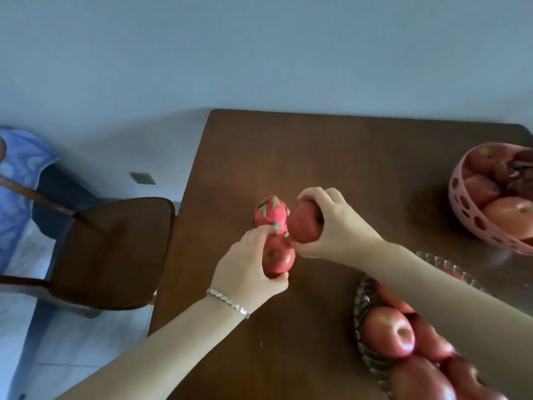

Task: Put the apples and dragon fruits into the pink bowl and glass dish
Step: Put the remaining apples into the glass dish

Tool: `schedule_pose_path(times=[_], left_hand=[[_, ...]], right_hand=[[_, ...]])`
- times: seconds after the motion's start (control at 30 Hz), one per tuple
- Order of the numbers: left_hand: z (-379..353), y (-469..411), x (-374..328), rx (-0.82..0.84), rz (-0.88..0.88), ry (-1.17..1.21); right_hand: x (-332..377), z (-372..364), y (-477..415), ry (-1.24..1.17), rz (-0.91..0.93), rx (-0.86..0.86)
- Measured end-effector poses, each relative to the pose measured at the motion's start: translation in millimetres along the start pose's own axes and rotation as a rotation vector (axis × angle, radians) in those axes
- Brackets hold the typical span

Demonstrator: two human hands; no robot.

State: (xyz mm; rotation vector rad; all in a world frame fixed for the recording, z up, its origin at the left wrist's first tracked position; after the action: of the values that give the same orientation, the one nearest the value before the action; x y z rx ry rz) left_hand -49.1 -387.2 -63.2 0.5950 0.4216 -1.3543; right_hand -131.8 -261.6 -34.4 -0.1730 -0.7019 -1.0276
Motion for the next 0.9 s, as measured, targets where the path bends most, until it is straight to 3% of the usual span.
schedule_pose_path(times=[0.27, 0.4, 0.7, 0.9], left_hand=[[-66, 57, -96, 0.104, -0.092, 0.007], [-92, 69, -131, 0.109, -0.085, 0.011], [-132, 83, -174, 0.135, -0.024, 0.008], [-168, 70, -192, 0.205, -0.050, -0.287]], right_hand=[[-122, 61, 120, 0.051, -0.215, -0.131], [-159, 72, 148, 0.024, -0.196, -0.164], [-178, 47, 152, 0.048, -0.064, -0.060], [-181, 46, 149, 0.142, -0.078, 0.076]])
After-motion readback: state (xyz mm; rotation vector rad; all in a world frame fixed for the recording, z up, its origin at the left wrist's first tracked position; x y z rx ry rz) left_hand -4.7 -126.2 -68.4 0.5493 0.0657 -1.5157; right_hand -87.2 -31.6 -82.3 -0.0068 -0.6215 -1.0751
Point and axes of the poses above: each hand's wrist, its own y-axis away from the middle knuckle, its own z-axis out of the back of the hand, x = y × z, the point moved 7 cm from there along -y, towards the middle knuckle, and after that the axes turned 2 degrees about y, right-handed, at the moved point
